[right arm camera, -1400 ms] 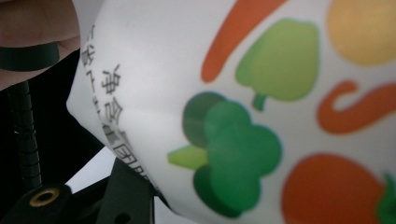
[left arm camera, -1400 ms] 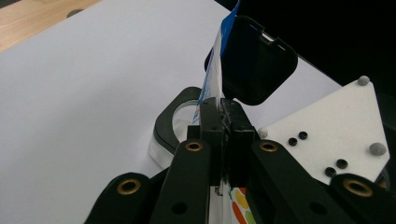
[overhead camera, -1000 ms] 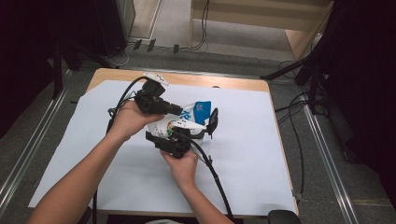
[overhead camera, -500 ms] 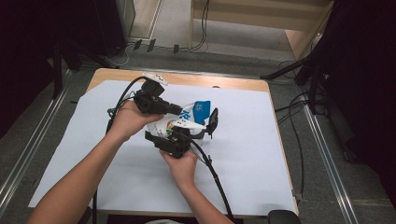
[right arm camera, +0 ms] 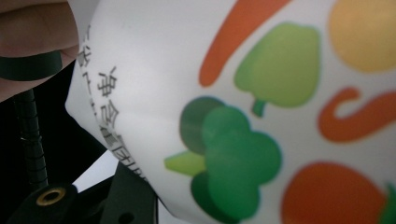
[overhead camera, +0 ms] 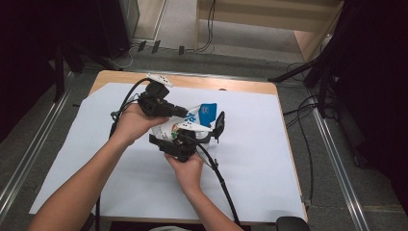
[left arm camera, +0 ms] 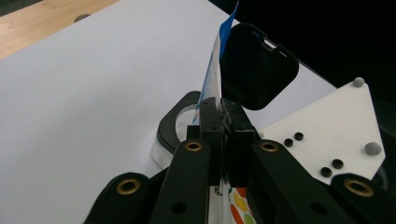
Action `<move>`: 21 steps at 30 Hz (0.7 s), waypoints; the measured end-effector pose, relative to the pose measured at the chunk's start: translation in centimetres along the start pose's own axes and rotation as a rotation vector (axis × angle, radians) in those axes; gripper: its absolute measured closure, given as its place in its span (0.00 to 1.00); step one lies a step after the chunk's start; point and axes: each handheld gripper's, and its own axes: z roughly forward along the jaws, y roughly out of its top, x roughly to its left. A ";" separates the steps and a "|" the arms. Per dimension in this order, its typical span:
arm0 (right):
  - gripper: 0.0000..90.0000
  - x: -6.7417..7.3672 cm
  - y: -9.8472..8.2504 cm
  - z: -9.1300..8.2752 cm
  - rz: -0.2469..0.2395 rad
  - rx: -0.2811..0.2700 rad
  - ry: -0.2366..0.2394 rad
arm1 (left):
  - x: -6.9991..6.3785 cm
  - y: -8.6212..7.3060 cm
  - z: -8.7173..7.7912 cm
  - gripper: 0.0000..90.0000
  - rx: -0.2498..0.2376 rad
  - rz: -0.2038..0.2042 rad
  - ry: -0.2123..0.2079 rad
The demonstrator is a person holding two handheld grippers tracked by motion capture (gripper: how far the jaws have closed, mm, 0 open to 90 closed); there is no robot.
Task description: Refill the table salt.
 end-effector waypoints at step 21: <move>0.66 -0.2 0.1 0.2 0.007 0.014 0.013 | 0.2 -0.3 0.0 0.98 -0.019 -0.017 0.007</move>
